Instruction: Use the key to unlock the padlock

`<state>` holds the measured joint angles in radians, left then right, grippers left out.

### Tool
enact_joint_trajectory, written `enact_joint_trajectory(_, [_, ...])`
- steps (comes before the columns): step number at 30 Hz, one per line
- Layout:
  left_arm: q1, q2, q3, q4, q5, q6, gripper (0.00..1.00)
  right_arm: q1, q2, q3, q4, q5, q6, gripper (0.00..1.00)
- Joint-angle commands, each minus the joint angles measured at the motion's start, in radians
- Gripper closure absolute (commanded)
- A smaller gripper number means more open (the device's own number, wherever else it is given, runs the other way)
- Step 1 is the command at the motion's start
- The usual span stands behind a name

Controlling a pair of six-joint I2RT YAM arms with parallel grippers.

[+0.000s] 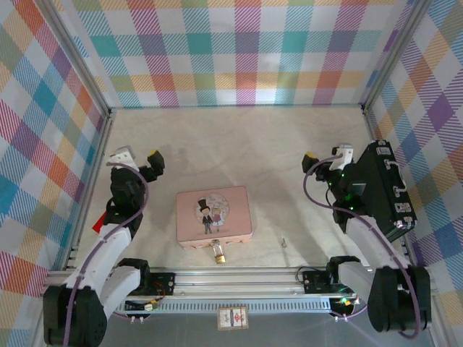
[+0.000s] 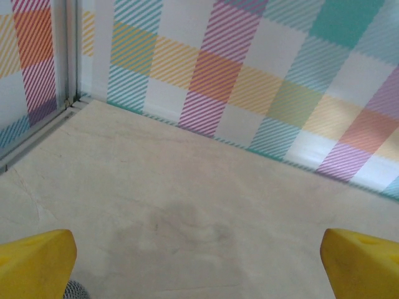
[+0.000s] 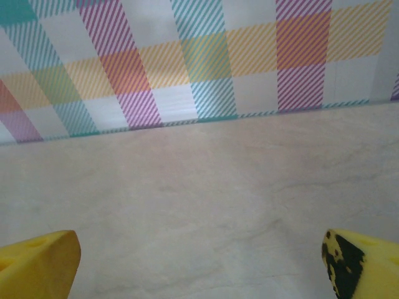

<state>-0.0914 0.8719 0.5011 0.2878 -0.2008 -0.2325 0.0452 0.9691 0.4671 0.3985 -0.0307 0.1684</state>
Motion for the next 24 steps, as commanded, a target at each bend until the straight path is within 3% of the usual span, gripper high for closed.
enact_joint_trajectory(1, [-0.005, -0.070, 0.104, -0.313, -0.030, -0.174, 0.00, 0.005, -0.112, 0.139, -0.296, -0.033, 0.163, 0.01])
enact_joint_trajectory(4, [-0.005, -0.097, 0.177, -0.514, -0.061, -0.278, 0.00, 0.004, -0.181, 0.213, -0.440, -0.016, 0.256, 0.01])
enact_joint_trajectory(7, [-0.005, -0.109, 0.206, -0.637, -0.049, -0.317, 0.00, 0.003, -0.240, 0.252, -0.630, 0.111, 0.432, 0.01])
enact_joint_trajectory(9, [-0.005, -0.110, 0.214, -0.688, 0.013, -0.328, 0.00, 0.003, -0.283, 0.231, -0.662, 0.115, 0.472, 0.01])
enact_joint_trajectory(12, [-0.005, -0.087, 0.215, -0.711, 0.128, -0.335, 0.00, 0.003, -0.321, 0.210, -0.665, -0.035, 0.407, 0.01])
enact_joint_trajectory(16, [-0.030, -0.010, 0.224, -0.678, 0.414, -0.251, 0.00, 0.005, -0.303, 0.258, -0.840, -0.112, 0.385, 0.01])
enact_joint_trajectory(21, [-0.273, 0.026, 0.235, -0.724, 0.253, -0.191, 0.00, 0.021, -0.272, 0.275, -1.011, -0.227, 0.335, 0.01])
enact_joint_trajectory(24, [-0.421, 0.018, 0.209, -0.698, 0.166, -0.184, 0.00, 0.112, -0.238, 0.272, -1.079, -0.239, 0.355, 0.02])
